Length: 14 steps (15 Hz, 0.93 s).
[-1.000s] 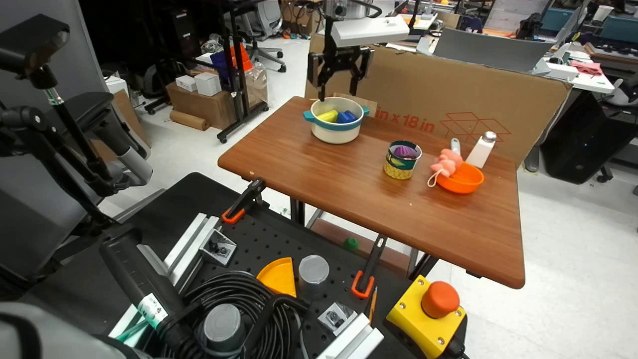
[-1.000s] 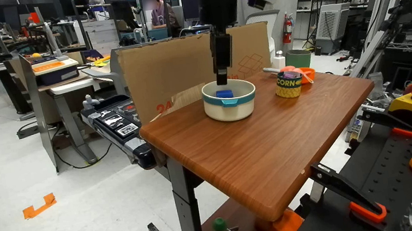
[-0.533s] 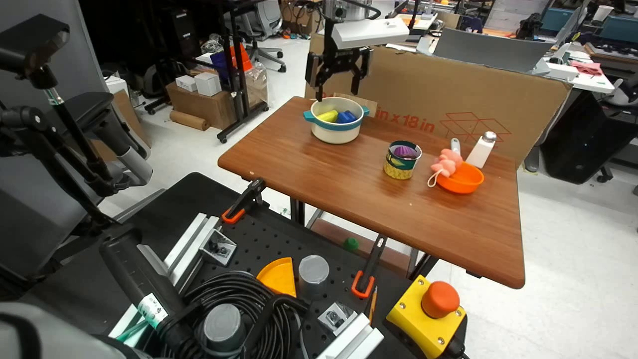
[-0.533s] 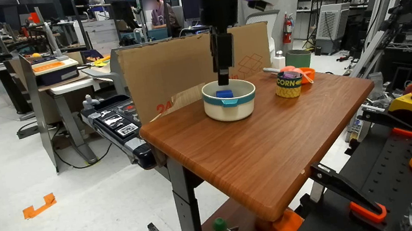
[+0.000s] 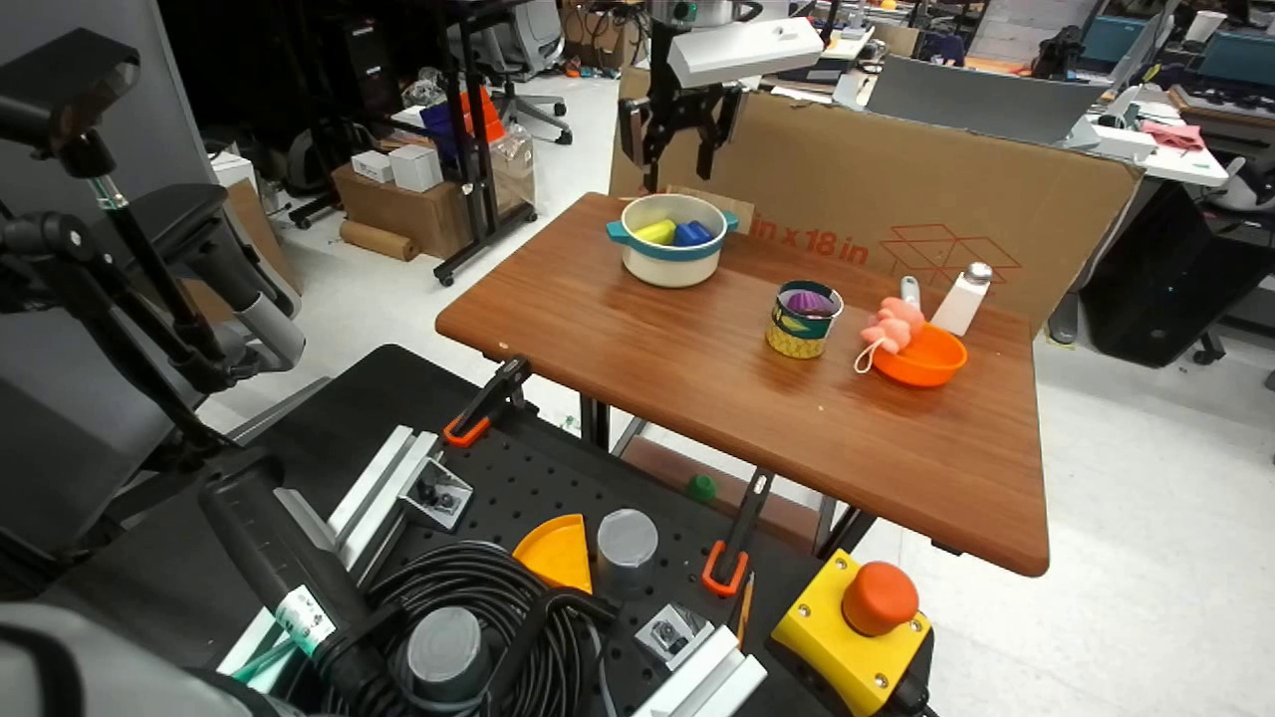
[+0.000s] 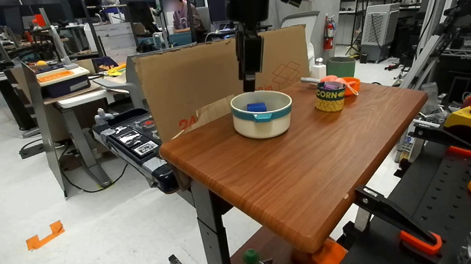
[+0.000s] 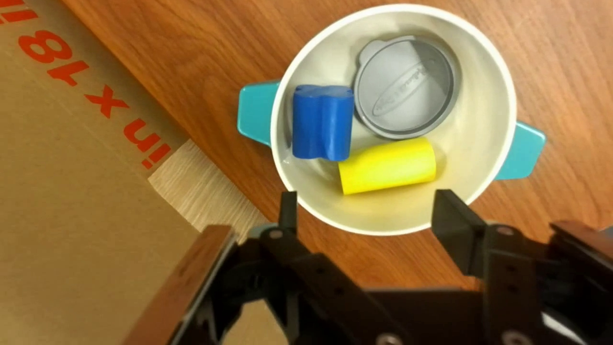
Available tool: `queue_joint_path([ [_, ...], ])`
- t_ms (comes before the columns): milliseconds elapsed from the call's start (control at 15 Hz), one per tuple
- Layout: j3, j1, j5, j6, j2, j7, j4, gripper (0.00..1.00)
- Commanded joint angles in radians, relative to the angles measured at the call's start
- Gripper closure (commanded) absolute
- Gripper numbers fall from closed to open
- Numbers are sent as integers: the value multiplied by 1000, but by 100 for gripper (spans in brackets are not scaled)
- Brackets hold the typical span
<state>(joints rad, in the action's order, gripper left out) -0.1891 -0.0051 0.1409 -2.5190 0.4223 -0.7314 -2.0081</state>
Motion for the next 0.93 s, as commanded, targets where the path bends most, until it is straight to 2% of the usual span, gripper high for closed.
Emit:
queue_joint_path([
  [0, -8, -9, -17, -43, -46, -35, -49, 58],
  [267, -9, -10, -20, -65, -61, -45, -68, 88],
  [400, -9, -10, -21, -68, -65, -48, -75, 100],
  [800, -12, -12, -25, -79, -67, -56, -86, 100],
  [867, -13, -13, -26, -78, -67, -60, -88, 74],
])
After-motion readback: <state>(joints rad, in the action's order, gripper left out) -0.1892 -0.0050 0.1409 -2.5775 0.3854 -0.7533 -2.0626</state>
